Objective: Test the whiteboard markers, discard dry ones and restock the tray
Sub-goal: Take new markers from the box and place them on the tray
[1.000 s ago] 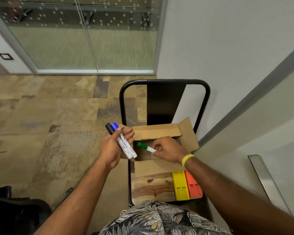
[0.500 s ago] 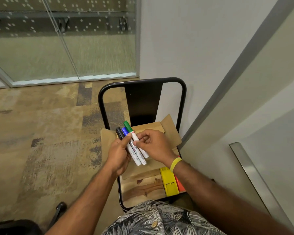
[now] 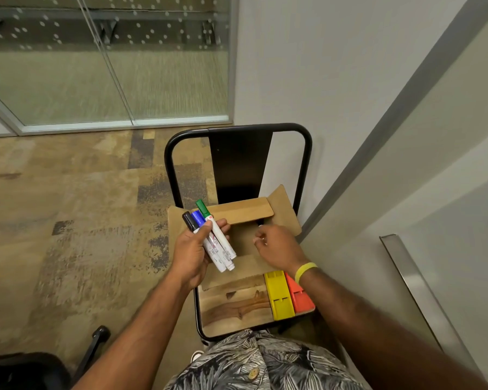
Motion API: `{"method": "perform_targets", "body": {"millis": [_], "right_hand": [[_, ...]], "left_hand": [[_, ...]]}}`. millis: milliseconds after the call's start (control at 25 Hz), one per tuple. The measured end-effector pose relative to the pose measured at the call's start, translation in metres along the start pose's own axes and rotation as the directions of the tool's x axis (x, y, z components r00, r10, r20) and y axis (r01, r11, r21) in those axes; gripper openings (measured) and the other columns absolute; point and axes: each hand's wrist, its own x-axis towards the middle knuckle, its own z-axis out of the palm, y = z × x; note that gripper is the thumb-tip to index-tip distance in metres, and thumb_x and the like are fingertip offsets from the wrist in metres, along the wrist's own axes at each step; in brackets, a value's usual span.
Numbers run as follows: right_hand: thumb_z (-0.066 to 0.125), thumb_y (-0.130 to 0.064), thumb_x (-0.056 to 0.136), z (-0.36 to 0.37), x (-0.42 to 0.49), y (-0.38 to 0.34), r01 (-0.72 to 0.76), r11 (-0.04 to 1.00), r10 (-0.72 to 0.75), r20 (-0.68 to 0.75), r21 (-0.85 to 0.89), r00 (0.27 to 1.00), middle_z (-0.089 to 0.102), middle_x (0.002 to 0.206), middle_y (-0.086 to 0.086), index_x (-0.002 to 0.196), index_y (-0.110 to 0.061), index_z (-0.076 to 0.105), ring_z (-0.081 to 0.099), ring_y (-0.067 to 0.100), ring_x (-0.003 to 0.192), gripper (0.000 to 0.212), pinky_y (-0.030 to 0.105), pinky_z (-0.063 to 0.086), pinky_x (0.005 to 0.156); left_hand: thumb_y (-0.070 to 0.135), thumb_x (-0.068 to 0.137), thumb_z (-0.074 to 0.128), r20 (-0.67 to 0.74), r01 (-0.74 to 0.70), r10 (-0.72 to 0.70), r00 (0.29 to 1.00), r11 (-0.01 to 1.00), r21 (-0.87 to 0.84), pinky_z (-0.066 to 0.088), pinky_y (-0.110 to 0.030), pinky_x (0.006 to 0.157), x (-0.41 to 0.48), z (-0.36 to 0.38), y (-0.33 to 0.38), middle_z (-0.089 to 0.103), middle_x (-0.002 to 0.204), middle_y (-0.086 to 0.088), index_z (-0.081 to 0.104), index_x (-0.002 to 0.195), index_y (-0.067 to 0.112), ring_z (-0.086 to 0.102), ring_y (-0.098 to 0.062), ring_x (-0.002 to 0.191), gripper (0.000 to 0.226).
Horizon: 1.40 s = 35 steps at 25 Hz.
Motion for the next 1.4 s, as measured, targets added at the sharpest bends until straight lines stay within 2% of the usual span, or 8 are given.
{"method": "perform_targets", "body": {"millis": [160, 280, 400, 720, 840, 1040, 1280, 1400], "right_hand": [[0.052, -0.034, 0.097, 0.024, 0.027, -0.004, -0.015, 0.984, 0.054, 0.218, -0.176, 0.974, 0.059, 0.115, 0.015, 0.109, -0.007, 0.058, 0.058, 0.031, 0.107, 0.03, 0.037, 0.047, 0.086], [0.057, -0.034, 0.095, 0.033, 0.048, -0.01, -0.106, 0.974, 0.156, 0.256, -0.199, 0.954, 0.043, 0.141, 0.019, 0.131, -0.005, 0.048, 0.05, 0.035, 0.123, 0.047, 0.041, 0.042, 0.103], [0.063, -0.03, 0.091, 0.04, 0.065, -0.008, -0.201, 0.956, 0.254, 0.26, -0.213, 0.932, 0.037, 0.147, 0.022, 0.139, -0.006, 0.043, 0.052, 0.038, 0.124, 0.057, 0.041, 0.043, 0.104], [0.06, -0.022, 0.094, 0.058, 0.085, -0.006, -0.156, 0.929, 0.216, 0.148, -0.336, 0.965, 0.051, 0.14, 0.016, 0.138, -0.01, 0.046, 0.05, 0.033, 0.128, 0.048, 0.039, 0.041, 0.108], [0.059, -0.02, 0.095, 0.062, 0.093, 0.001, -0.116, 0.919, 0.203, 0.2, -0.376, 0.959, 0.049, 0.144, 0.012, 0.141, -0.016, 0.046, 0.046, 0.033, 0.132, 0.048, 0.042, 0.037, 0.113], [0.06, -0.018, 0.095, 0.067, 0.095, 0.006, -0.031, 0.885, 0.157, 0.234, -0.465, 0.959, 0.054, 0.138, 0.012, 0.14, -0.015, 0.049, 0.052, 0.033, 0.127, 0.047, 0.04, 0.043, 0.107], [0.07, -0.023, 0.087, 0.066, 0.09, -0.001, 0.035, 0.917, 0.096, 0.305, -0.397, 0.947, 0.064, 0.119, 0.01, 0.118, -0.013, 0.063, 0.06, 0.03, 0.111, 0.034, 0.035, 0.05, 0.095], [0.076, -0.015, 0.079, 0.054, 0.084, -0.005, 0.051, 0.961, 0.034, 0.298, -0.272, 0.954, 0.064, 0.092, 0.004, 0.084, -0.019, 0.062, 0.061, 0.026, 0.091, 0.015, 0.03, 0.05, 0.078]], "left_hand": [[0.014, 0.1, 0.049, -0.02, 0.0, 0.0, 1.0, 1.0, -0.007, 0.049, -0.05, 0.1, 0.005, -0.005, 0.0, 0.071, 0.114, -0.015, 0.057, 0.125, 0.005, 0.069, -0.027, 0.107, 0.028], [0.014, 0.1, 0.049, -0.013, 0.01, -0.01, 1.0, 1.0, -0.016, 0.048, -0.051, 0.101, 0.005, -0.005, 0.001, 0.071, 0.113, -0.015, 0.057, 0.123, 0.006, 0.068, -0.028, 0.107, 0.026], [0.014, 0.1, 0.049, -0.007, 0.014, -0.014, 1.0, 1.0, -0.01, 0.049, -0.051, 0.101, 0.006, -0.005, 0.004, 0.071, 0.113, -0.015, 0.058, 0.122, 0.006, 0.068, -0.028, 0.108, 0.025], [0.015, 0.1, 0.049, -0.001, 0.004, -0.003, 1.0, 1.0, 0.021, 0.051, -0.049, 0.098, 0.01, -0.008, 0.008, 0.072, 0.112, -0.013, 0.06, 0.12, 0.01, 0.069, -0.026, 0.107, 0.023], [0.014, 0.1, 0.048, -0.021, 0.003, -0.003, 1.0, 1.0, -0.003, 0.051, -0.047, 0.097, 0.013, -0.012, 0.012, 0.071, 0.113, -0.015, 0.059, 0.119, 0.009, 0.069, -0.027, 0.107, 0.023], [0.013, 0.101, 0.048, -0.04, -0.014, 0.014, 0.999, 1.0, -0.006, 0.057, -0.039, 0.09, 0.017, -0.016, 0.016, 0.072, 0.112, -0.015, 0.057, 0.124, 0.006, 0.069, -0.027, 0.107, 0.026], [0.014, 0.1, 0.048, -0.047, -0.022, 0.022, 0.999, 1.0, -0.01, 0.051, -0.045, 0.098, 0.021, -0.023, 0.017, 0.071, 0.114, -0.015, 0.059, 0.12, 0.009, 0.069, -0.026, 0.107, 0.023], [0.013, 0.1, 0.048, -0.049, -0.036, 0.035, 0.998, 0.999, -0.021, 0.05, -0.046, 0.1, 0.024, -0.024, 0.018, 0.071, 0.114, -0.016, 0.061, 0.116, 0.009, 0.069, -0.027, 0.107, 0.021]]}}
